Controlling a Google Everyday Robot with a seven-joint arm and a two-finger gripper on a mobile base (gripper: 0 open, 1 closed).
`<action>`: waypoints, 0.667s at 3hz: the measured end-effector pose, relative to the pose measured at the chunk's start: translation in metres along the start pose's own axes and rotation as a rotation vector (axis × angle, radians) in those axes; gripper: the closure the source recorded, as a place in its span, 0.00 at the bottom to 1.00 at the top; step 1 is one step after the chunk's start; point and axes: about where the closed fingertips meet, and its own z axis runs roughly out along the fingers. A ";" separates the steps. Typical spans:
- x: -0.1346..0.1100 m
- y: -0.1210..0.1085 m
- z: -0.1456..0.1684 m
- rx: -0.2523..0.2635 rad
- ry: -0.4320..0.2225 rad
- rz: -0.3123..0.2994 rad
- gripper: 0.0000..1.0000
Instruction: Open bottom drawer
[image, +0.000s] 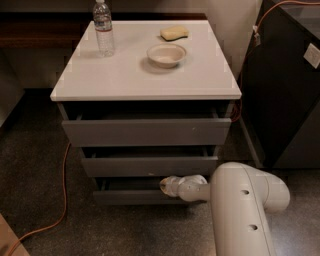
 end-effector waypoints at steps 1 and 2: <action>0.000 0.001 0.000 0.000 0.000 0.000 1.00; 0.000 0.001 -0.001 0.000 0.000 0.000 0.79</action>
Offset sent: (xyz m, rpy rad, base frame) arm -0.0406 -0.0040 -0.0319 -0.0740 0.1014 -0.0466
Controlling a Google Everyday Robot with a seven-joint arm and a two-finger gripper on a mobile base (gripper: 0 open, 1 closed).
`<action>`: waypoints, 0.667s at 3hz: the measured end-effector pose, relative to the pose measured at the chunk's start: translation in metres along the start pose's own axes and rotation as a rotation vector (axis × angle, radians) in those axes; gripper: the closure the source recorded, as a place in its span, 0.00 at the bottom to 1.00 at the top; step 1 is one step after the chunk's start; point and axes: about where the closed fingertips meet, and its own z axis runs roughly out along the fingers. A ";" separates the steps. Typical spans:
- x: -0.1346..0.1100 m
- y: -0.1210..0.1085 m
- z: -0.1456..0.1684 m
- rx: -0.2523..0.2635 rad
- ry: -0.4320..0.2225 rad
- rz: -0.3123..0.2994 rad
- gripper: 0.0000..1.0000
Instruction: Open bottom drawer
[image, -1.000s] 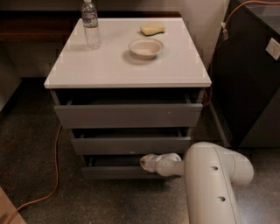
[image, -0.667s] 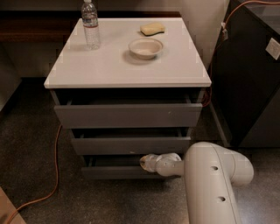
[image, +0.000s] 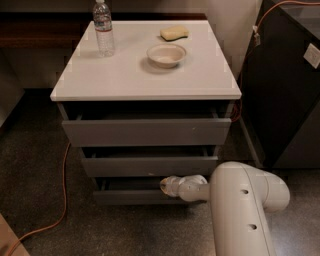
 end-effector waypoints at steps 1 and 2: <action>0.000 0.000 0.000 0.000 0.000 0.000 0.56; 0.000 0.000 0.000 0.000 0.000 0.000 0.33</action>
Offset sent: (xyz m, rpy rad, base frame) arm -0.0370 -0.0058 -0.0428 -0.0805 0.1065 -0.0595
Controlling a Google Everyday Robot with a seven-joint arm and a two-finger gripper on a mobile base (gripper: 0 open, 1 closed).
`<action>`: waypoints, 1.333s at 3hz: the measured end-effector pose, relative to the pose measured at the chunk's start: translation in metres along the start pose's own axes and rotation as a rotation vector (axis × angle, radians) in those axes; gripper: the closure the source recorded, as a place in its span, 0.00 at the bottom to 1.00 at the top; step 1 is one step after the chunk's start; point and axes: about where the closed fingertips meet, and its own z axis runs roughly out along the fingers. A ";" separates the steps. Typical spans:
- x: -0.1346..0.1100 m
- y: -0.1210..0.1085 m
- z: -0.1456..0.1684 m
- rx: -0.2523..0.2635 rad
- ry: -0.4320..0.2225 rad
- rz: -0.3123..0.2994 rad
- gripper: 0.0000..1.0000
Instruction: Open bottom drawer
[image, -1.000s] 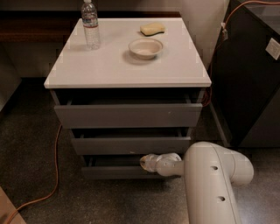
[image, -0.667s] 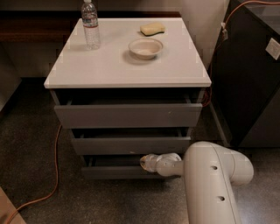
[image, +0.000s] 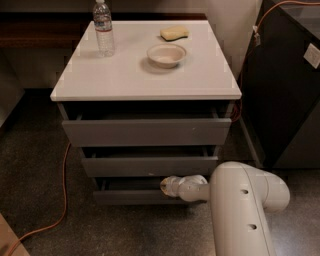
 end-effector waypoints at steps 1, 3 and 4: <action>0.000 0.000 0.000 0.000 0.000 0.000 0.24; 0.014 0.014 0.009 -0.029 0.032 0.013 0.68; 0.022 0.029 0.011 -0.067 0.068 0.043 0.93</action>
Offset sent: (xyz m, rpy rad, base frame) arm -0.0384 -0.0058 -0.0453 -0.0979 0.0981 -0.0762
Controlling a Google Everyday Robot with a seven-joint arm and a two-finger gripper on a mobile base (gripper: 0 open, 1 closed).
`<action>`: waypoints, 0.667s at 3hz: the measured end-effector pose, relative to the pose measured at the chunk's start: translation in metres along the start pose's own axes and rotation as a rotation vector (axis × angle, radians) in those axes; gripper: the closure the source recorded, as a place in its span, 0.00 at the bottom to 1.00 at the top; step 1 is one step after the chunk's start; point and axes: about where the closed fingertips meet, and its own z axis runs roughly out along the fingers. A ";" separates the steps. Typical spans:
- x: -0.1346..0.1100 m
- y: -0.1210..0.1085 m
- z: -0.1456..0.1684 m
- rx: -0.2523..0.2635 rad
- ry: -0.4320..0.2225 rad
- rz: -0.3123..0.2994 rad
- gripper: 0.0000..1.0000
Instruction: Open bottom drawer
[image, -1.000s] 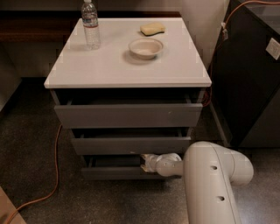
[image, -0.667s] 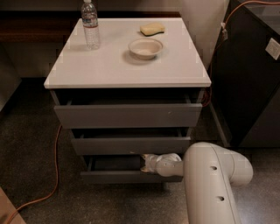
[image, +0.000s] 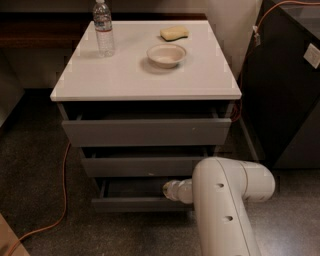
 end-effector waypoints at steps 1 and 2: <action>-0.002 0.020 -0.004 -0.043 0.018 0.030 1.00; -0.011 0.042 -0.011 -0.079 0.015 0.047 1.00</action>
Offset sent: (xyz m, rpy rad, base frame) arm -0.0625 0.0131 -0.0035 -0.0055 0.1115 -0.0238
